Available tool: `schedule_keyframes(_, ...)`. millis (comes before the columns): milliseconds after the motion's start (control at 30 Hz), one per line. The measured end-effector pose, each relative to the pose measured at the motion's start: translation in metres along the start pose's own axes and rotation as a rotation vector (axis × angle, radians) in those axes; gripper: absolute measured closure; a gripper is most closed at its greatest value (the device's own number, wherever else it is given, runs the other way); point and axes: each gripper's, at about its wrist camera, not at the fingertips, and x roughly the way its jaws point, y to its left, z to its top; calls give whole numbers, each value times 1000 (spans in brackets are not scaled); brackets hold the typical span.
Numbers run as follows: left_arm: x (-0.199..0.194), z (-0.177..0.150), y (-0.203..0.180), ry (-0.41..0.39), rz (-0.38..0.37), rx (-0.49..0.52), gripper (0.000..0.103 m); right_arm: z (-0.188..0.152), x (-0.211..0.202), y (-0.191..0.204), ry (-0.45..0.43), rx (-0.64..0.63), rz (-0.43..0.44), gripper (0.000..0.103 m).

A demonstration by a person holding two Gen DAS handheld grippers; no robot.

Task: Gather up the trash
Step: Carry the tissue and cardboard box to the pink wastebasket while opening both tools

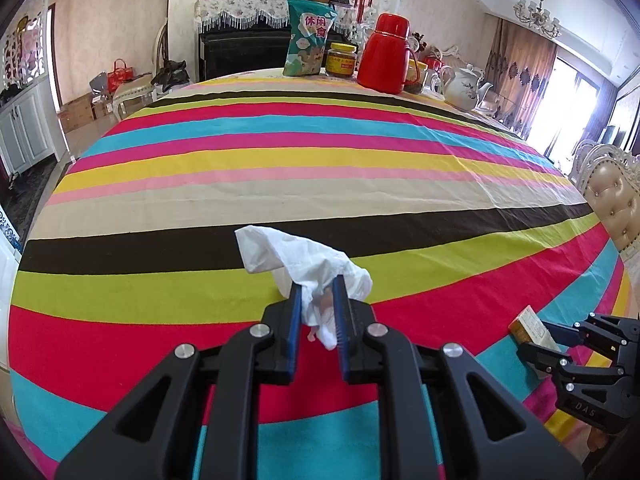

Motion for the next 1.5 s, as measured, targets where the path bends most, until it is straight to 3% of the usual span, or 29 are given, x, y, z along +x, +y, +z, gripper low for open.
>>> schedule_keyframes(400, -29, -17, -17, -15, -31, 33, 90, 7, -20, 9, -105, 38, -23, 71)
schedule_keyframes(900, -122, -67, -37, -60, -52, 44, 90, 9, -65, 42, -224, 19, -12, 71)
schedule_keyframes(1500, -190, -107, -23, -114, -41, 18, 90, -49, -125, 91, -270, 15, 25, 71)
